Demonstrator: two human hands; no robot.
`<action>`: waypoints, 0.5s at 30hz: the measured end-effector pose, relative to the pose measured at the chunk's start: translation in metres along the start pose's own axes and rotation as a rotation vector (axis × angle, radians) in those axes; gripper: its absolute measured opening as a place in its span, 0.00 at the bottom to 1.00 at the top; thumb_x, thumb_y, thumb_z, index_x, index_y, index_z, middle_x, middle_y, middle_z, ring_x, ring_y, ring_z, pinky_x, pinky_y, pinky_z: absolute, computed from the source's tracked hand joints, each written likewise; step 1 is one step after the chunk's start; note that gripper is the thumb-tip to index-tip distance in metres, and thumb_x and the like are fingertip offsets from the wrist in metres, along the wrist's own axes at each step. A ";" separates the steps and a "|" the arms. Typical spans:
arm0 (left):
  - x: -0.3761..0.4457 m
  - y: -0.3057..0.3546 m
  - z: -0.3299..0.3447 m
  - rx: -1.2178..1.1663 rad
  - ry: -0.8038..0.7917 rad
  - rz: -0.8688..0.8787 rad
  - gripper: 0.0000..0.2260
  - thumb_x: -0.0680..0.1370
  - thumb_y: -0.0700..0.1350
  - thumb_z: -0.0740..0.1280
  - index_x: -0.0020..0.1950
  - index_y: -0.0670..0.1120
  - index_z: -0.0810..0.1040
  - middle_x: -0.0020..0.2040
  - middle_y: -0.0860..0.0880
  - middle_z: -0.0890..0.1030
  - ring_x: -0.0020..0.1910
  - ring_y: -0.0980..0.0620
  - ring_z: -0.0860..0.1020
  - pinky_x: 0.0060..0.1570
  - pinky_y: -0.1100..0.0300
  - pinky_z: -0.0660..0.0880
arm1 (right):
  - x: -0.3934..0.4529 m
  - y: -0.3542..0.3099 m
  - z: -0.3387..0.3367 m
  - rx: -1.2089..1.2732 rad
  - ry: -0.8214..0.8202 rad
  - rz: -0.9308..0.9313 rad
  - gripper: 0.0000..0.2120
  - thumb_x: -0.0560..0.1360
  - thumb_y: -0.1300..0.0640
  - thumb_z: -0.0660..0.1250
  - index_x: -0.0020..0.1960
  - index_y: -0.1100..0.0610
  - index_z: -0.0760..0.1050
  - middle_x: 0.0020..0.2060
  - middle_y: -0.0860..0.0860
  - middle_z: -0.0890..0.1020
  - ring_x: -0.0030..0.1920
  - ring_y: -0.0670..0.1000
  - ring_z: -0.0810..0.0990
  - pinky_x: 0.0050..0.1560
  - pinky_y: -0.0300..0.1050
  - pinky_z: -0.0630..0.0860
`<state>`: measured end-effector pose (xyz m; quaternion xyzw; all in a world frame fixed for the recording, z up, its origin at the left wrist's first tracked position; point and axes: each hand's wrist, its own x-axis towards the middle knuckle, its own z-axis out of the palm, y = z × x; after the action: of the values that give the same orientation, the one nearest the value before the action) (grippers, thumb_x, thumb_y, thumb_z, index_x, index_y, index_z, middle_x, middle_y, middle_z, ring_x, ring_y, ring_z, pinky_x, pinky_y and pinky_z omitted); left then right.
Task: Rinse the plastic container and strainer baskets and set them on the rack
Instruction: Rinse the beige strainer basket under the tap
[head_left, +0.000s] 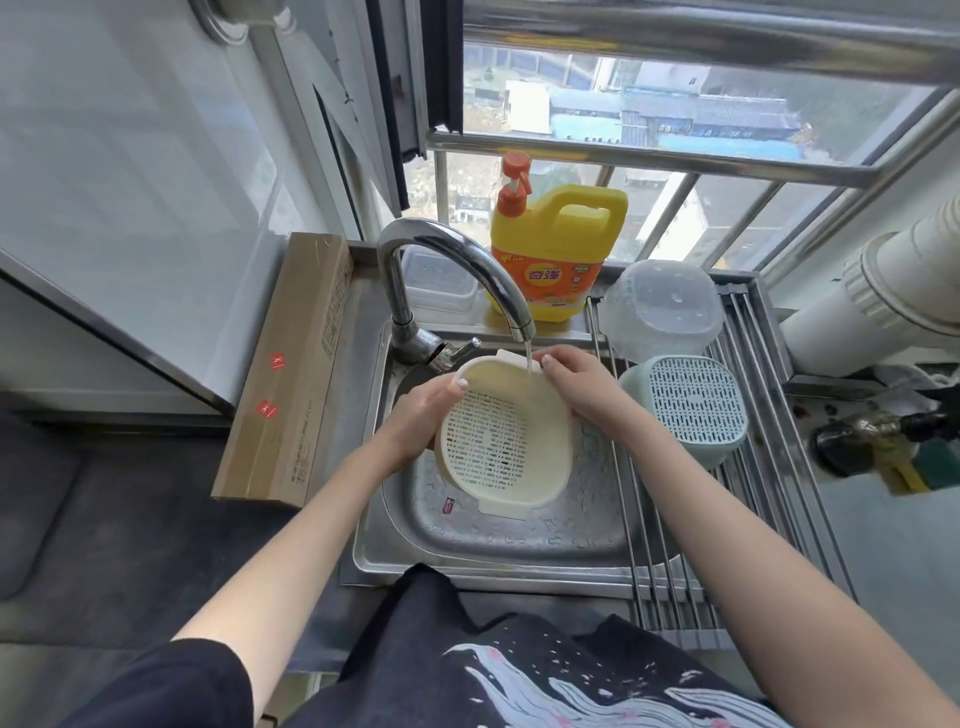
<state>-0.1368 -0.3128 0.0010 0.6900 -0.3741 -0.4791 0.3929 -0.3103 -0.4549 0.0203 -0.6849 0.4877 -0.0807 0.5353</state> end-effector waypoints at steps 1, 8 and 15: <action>-0.001 0.001 0.000 0.010 0.015 0.008 0.18 0.70 0.66 0.57 0.51 0.62 0.80 0.49 0.52 0.84 0.50 0.52 0.81 0.49 0.54 0.76 | 0.000 0.000 0.002 -0.043 0.046 -0.042 0.10 0.80 0.56 0.59 0.57 0.52 0.78 0.52 0.48 0.81 0.52 0.48 0.78 0.53 0.45 0.75; 0.000 -0.001 -0.004 0.093 0.075 0.070 0.18 0.72 0.65 0.56 0.52 0.61 0.79 0.46 0.53 0.83 0.50 0.52 0.80 0.54 0.49 0.75 | -0.028 0.001 0.007 -0.551 0.066 -0.624 0.18 0.66 0.72 0.59 0.44 0.57 0.83 0.48 0.52 0.83 0.52 0.54 0.79 0.55 0.53 0.74; -0.004 0.003 0.002 0.412 0.097 0.158 0.36 0.71 0.70 0.48 0.77 0.58 0.54 0.61 0.44 0.79 0.56 0.45 0.78 0.54 0.51 0.74 | -0.030 0.021 0.029 -1.404 -0.133 -0.392 0.33 0.80 0.57 0.57 0.79 0.57 0.42 0.78 0.54 0.53 0.78 0.51 0.44 0.69 0.70 0.31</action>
<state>-0.1406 -0.3108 0.0048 0.7465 -0.4977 -0.3267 0.2973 -0.3198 -0.4122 0.0034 -0.9447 0.2597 0.1985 -0.0258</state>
